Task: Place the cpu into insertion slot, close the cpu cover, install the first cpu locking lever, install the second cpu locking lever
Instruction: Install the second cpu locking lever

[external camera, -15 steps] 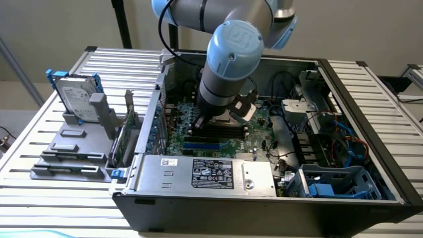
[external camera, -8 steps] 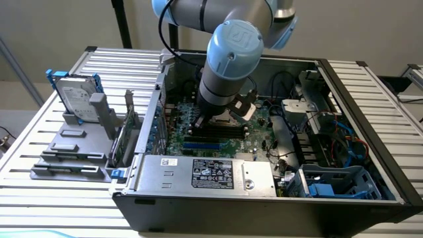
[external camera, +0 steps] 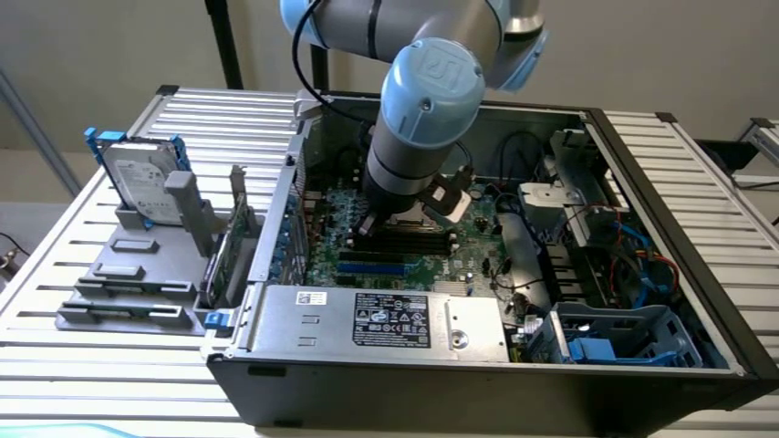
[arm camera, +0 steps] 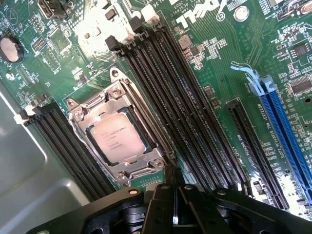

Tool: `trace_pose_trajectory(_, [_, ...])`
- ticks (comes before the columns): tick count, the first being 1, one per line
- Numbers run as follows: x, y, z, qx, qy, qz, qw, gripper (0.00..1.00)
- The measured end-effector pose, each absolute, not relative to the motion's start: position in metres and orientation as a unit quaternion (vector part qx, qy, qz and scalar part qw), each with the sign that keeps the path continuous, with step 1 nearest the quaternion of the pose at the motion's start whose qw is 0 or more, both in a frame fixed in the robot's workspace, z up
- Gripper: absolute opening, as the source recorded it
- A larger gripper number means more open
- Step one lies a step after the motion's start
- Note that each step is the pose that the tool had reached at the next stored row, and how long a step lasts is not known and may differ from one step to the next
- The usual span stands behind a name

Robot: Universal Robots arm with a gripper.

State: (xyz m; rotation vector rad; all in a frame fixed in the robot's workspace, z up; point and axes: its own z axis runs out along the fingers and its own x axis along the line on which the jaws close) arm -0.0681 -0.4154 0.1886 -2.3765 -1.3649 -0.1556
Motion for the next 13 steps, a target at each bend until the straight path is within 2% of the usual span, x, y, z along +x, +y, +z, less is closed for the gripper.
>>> trace_pose_trajectory(13, [-0.068,-0.415,0.211,-0.850,-0.488,-0.051,0.191,0.11])
